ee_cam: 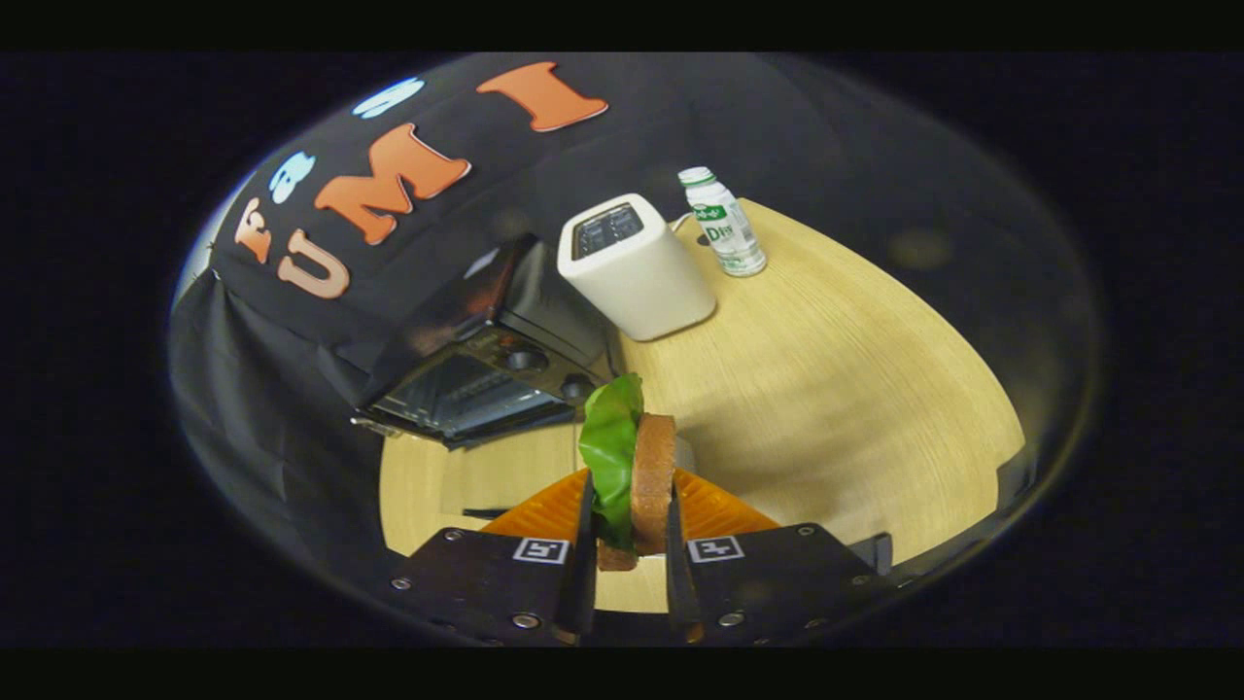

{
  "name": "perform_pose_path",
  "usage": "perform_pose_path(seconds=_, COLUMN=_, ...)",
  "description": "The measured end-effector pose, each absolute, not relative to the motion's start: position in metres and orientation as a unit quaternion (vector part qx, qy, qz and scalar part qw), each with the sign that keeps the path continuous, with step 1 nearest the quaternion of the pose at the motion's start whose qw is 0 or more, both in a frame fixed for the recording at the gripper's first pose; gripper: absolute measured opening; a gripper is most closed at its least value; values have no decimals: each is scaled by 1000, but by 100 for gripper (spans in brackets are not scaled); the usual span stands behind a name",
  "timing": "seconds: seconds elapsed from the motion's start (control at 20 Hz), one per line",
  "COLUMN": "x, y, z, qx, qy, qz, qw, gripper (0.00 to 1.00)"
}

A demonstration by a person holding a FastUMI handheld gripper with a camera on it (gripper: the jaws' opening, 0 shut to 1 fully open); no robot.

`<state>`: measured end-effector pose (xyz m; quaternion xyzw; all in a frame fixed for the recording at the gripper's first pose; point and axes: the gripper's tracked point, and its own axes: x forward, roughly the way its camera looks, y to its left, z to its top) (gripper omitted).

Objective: Open the toaster oven, put the food inside, and close the toaster oven door.

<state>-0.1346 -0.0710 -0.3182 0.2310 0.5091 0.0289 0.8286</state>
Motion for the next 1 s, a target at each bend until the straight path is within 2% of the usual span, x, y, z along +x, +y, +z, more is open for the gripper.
perform_pose_path(seconds=0.2, x=-117, y=-23, z=-295, qx=342, qy=472, qz=74, qw=809, gripper=30)
perform_pose_path(seconds=0.45, x=-111, y=35, z=-313, qx=405, qy=470, qz=104, qw=777, gripper=30)
perform_pose_path(seconds=0.65, x=-102, y=76, z=-328, qx=433, qy=476, qz=110, qw=757, gripper=30)
perform_pose_path(seconds=1.0, x=-63, y=133, z=-353, qx=460, qy=455, qz=100, qw=756, gripper=30)
